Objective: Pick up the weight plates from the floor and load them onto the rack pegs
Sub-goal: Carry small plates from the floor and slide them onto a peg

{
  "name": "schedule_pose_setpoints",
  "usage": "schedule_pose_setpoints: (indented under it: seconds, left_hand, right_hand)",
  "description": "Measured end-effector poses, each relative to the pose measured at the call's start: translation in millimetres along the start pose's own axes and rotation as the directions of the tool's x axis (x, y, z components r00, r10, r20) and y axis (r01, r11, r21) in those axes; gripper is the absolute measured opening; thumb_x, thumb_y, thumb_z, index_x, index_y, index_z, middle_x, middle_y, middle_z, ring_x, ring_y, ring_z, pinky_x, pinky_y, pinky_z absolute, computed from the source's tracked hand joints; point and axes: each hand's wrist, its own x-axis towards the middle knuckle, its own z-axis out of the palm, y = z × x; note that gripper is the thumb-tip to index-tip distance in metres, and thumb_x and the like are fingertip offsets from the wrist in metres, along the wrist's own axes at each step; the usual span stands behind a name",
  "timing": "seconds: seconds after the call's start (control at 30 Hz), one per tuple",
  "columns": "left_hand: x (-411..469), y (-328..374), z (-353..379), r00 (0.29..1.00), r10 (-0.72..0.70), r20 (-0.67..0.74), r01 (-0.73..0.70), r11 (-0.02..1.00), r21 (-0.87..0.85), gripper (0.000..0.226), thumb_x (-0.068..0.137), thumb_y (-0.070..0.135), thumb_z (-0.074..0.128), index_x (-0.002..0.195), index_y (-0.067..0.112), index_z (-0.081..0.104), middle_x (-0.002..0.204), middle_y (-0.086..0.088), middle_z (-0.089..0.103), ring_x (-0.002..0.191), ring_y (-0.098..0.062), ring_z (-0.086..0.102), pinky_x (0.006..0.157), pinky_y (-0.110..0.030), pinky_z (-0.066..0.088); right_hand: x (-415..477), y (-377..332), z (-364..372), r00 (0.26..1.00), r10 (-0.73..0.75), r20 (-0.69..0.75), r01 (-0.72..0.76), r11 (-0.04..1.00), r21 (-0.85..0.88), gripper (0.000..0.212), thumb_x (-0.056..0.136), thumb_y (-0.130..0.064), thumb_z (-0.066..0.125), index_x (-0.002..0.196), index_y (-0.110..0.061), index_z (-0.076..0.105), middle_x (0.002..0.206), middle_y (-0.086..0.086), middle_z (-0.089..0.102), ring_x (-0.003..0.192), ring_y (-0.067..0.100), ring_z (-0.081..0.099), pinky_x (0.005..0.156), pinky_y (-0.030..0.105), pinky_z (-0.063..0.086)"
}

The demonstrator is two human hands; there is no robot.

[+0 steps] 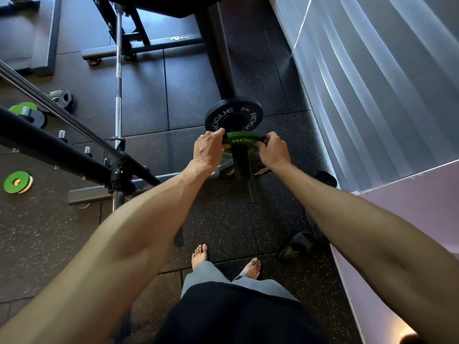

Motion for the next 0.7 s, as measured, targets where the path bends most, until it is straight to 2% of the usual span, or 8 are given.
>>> schedule_pose_setpoints:
  seconds: [0.07, 0.13, 0.3, 0.37, 0.43, 0.53, 0.6, 0.7]
  left_hand:
    - [15.1, 1.6, -2.8, 0.999, -0.043, -0.001, 0.043, 0.999, -0.001, 0.026, 0.087, 0.026, 0.071, 0.102, 0.008, 0.060, 0.094, -0.018, 0.070, 0.087, -0.040, 0.066, 0.066, -0.041, 0.045]
    - [29.7, 1.7, -5.2, 0.997, -0.072, -0.004, 0.072, 0.997, -0.026, 0.025, 0.086, 0.023, 0.071, 0.102, 0.007, 0.061, 0.097, -0.018, 0.070, 0.089, -0.039, 0.067, 0.069, -0.043, 0.048]
    - [52.3, 0.6, -6.7, 0.993, -0.118, -0.002, 0.118, 0.992, -0.053, 0.019, 0.087, 0.016, 0.069, 0.102, 0.007, 0.061, 0.099, -0.019, 0.069, 0.089, -0.039, 0.065, 0.069, -0.043, 0.048]
    - [52.6, 0.2, -6.0, 0.991, -0.132, -0.007, 0.132, 0.989, -0.068, 0.024, 0.088, 0.017, 0.068, 0.108, 0.007, 0.059, 0.102, -0.019, 0.069, 0.092, -0.040, 0.066, 0.073, -0.045, 0.051]
    - [47.3, -1.1, -7.0, 0.986, -0.167, -0.011, 0.165, 0.983, -0.077, 0.032, 0.088, 0.017, 0.068, 0.115, 0.007, 0.054, 0.105, -0.019, 0.069, 0.095, -0.039, 0.066, 0.075, -0.046, 0.051]
    - [24.2, -8.1, -7.8, 0.977, -0.211, 0.022, 0.212, 0.976, -0.056, 0.043, 0.087, 0.021, 0.070, 0.122, 0.008, 0.047, 0.109, -0.018, 0.067, 0.099, -0.040, 0.065, 0.079, -0.047, 0.051]
    - [-1.4, -16.0, -6.3, 0.963, -0.266, 0.053, 0.268, 0.962, -0.044, 0.044, 0.089, 0.023, 0.068, 0.124, 0.008, 0.046, 0.112, -0.020, 0.066, 0.103, -0.039, 0.064, 0.082, -0.046, 0.050]
    - [-48.8, -34.0, 0.5, 0.920, -0.357, 0.163, 0.366, 0.930, -0.025, 0.037, 0.093, 0.030, 0.060, 0.119, 0.006, 0.051, 0.113, -0.022, 0.064, 0.105, -0.040, 0.062, 0.084, -0.044, 0.048]
  right_hand:
    - [13.3, -10.6, 2.2, 0.996, 0.009, 0.092, -0.011, 1.000, 0.021, 0.027, 0.099, -0.020, 0.053, 0.124, -0.009, 0.054, 0.119, 0.013, 0.064, 0.107, 0.027, 0.059, 0.082, 0.032, 0.042]
    - [23.9, -16.3, 2.4, 0.985, 0.010, 0.174, -0.015, 1.000, 0.028, 0.036, 0.098, -0.018, 0.052, 0.134, -0.010, 0.049, 0.127, 0.015, 0.061, 0.120, 0.032, 0.056, 0.093, 0.036, 0.042]
    - [43.3, -14.6, 2.0, 0.960, 0.016, 0.280, -0.026, 0.999, 0.031, 0.055, 0.099, -0.022, 0.049, 0.151, -0.015, 0.033, 0.144, 0.013, 0.052, 0.134, 0.031, 0.047, 0.113, 0.045, 0.038]
    - [43.4, -12.2, 2.6, 0.963, 0.015, 0.271, -0.037, 0.996, 0.076, 0.055, 0.099, -0.023, 0.048, 0.151, -0.016, 0.034, 0.143, 0.011, 0.053, 0.134, 0.029, 0.047, 0.112, 0.046, 0.038]
    - [37.9, -9.6, 4.2, 0.974, 0.021, 0.227, -0.048, 0.993, 0.112, 0.046, 0.101, -0.021, 0.047, 0.145, -0.012, 0.041, 0.137, 0.011, 0.056, 0.129, 0.028, 0.051, 0.104, 0.040, 0.041]
    - [20.8, 0.4, 14.0, 0.980, 0.100, 0.173, -0.116, 0.989, 0.088, 0.040, 0.102, -0.019, 0.046, 0.141, -0.006, 0.044, 0.137, 0.014, 0.056, 0.127, 0.032, 0.053, 0.097, 0.038, 0.042]
    - [5.6, 14.7, 25.2, 0.966, 0.168, 0.197, -0.169, 0.986, -0.010, 0.037, 0.102, -0.020, 0.046, 0.136, -0.005, 0.049, 0.135, 0.017, 0.057, 0.124, 0.035, 0.055, 0.097, 0.040, 0.045]
    - [-27.3, 36.3, 43.0, 0.908, 0.248, 0.337, -0.181, 0.959, -0.219, 0.032, 0.100, -0.019, 0.046, 0.126, -0.006, 0.058, 0.126, 0.018, 0.063, 0.114, 0.036, 0.062, 0.097, 0.047, 0.052]
